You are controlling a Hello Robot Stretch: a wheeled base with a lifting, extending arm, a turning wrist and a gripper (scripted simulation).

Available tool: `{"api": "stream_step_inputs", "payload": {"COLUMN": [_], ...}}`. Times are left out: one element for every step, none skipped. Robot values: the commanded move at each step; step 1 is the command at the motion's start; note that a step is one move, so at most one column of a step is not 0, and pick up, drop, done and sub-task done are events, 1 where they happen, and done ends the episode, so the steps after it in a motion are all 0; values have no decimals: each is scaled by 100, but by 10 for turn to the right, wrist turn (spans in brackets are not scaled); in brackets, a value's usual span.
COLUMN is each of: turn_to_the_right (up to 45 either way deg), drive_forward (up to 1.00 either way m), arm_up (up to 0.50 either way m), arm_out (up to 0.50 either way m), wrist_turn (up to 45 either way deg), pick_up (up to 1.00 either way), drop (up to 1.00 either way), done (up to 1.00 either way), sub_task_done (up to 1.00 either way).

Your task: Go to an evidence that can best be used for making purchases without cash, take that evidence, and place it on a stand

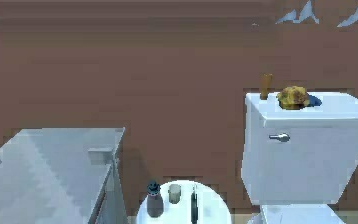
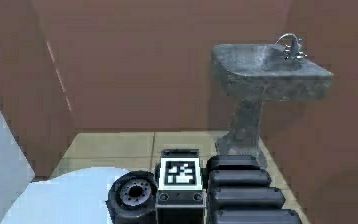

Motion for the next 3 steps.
{"api": "stream_step_inputs", "payload": {"turn_to_the_right": [0,-450,-450], "drive_forward": [25,0,0], "arm_up": [0,0,0], "arm_out": [0,0,0], "wrist_turn": [0,0,0], "pick_up": [0,0,0], "drop": [0,0,0], "done": [0,0,0], "sub_task_done": [0,0,0]}}
